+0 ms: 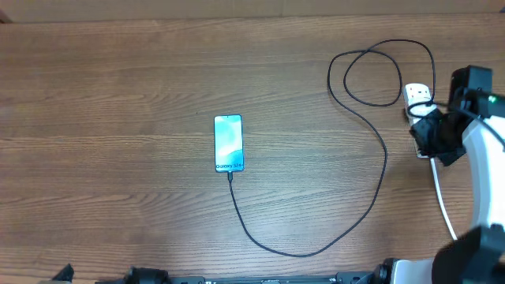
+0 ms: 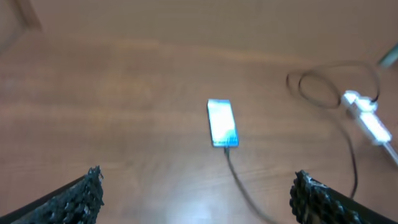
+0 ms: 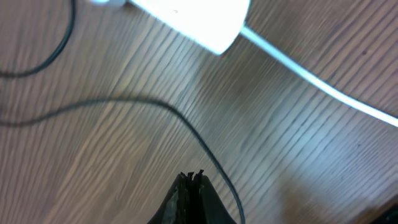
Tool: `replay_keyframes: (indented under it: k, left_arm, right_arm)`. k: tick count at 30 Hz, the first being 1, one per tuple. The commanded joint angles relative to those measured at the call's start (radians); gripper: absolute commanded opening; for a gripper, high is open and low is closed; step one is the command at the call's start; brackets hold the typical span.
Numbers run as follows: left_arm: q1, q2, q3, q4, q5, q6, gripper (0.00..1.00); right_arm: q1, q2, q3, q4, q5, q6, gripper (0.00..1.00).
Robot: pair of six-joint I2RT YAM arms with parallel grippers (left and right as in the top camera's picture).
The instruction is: Plug charger to phone and switch on socket
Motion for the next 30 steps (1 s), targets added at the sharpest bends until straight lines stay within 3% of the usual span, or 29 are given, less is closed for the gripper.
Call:
replay_keyframes:
  k: [1,12,30]
  left_arm:
    - [0.008,-0.009,0.002,-0.051,-0.01,-0.01,0.99]
    - [0.008,-0.011,0.002,-0.054,-0.01,-0.01,1.0]
    - [0.008,-0.011,0.002,-0.054,-0.01,-0.01,1.0]
  right_arm:
    - [-0.066,0.077,0.128,0.009,-0.012,-0.03,0.04]
    - [-0.185,0.32,0.351,-0.013,-0.018,-0.053,0.04]
    - [-0.208,0.528,0.361,0.149,-0.144,-0.101,0.04]
